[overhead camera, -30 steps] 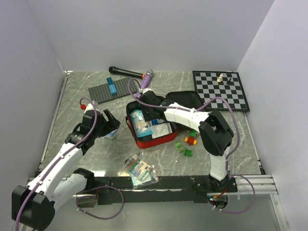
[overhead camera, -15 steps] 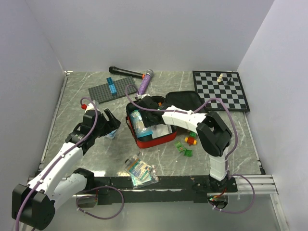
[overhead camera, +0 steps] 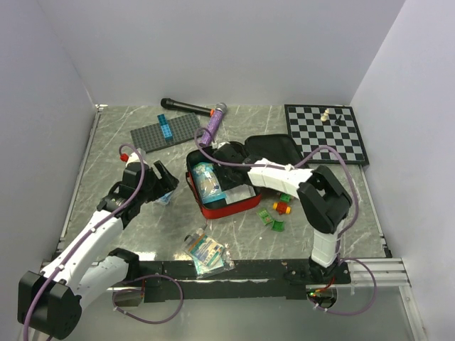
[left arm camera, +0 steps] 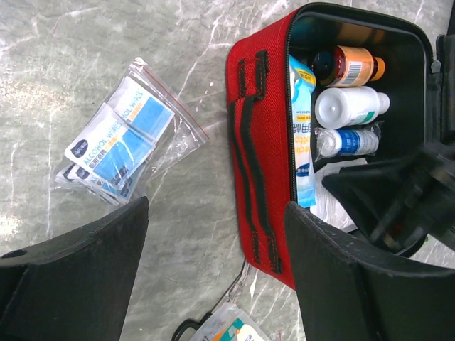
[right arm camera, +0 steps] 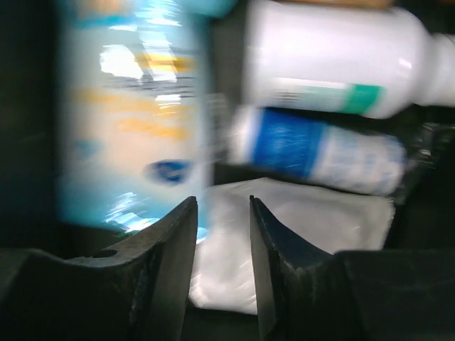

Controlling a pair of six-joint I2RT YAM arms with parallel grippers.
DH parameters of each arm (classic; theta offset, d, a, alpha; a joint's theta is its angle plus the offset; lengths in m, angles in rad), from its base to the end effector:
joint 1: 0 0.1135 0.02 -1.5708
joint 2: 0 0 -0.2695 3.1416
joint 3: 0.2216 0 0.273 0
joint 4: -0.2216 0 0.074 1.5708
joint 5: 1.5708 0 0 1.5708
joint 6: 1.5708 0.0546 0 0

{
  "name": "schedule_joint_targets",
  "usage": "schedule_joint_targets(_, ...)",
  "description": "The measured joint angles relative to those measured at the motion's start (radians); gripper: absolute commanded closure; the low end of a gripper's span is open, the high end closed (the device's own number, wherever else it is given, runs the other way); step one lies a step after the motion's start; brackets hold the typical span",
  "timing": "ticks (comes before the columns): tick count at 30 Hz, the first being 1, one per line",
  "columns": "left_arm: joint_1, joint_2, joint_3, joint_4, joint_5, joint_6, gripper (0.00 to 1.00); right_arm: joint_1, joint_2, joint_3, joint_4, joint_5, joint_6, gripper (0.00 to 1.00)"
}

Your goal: Organize the medicine kit

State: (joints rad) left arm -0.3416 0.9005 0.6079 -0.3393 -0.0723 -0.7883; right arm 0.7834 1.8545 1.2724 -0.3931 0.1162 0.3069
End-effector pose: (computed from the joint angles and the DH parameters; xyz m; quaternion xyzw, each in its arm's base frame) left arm 0.2167 -0.0728 0.2294 -0.2133 0.8655 -0.2148 0.3991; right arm 0.3040 0.2939 0.1698 -0.2087 0.9314 0.1044 0.2793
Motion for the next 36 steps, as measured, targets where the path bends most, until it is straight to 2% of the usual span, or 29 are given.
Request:
schedule_joint_targets(4,0.000,-0.003,-0.008,0.007,0.004,-0.002,0.19,0.034,-0.064,0.012,0.042,-0.059,-0.021,0.56)
schedule_joint_targets(8,0.000,-0.017,-0.020,0.006,0.008,-0.004,0.19,0.038,-0.054,0.098,0.050,-0.080,-0.040,0.57)
schedule_joint_targets(10,0.000,-0.023,-0.022,0.006,0.008,-0.008,0.19,0.037,-0.010,0.178,0.046,-0.079,-0.047,0.57)
schedule_joint_targets(13,0.000,-0.024,-0.023,0.006,0.008,-0.011,0.19,0.035,0.094,0.305,0.047,-0.072,-0.056,0.49)
schedule_joint_targets(17,0.000,-0.024,-0.026,0.005,0.008,-0.015,0.19,0.030,0.211,0.378,0.034,-0.064,-0.061,0.46)
schedule_joint_targets(24,0.000,-0.024,-0.031,-0.001,0.008,-0.019,0.19,0.026,0.288,0.376,0.006,-0.050,-0.058,0.50)
schedule_joint_targets(31,0.000,-0.019,-0.032,0.000,0.019,-0.021,0.19,0.026,0.215,0.241,0.064,-0.045,-0.035,0.56)
schedule_joint_targets(36,0.000,-0.017,-0.032,0.002,0.024,-0.022,0.19,0.032,0.140,0.131,0.089,-0.049,-0.019,0.57)
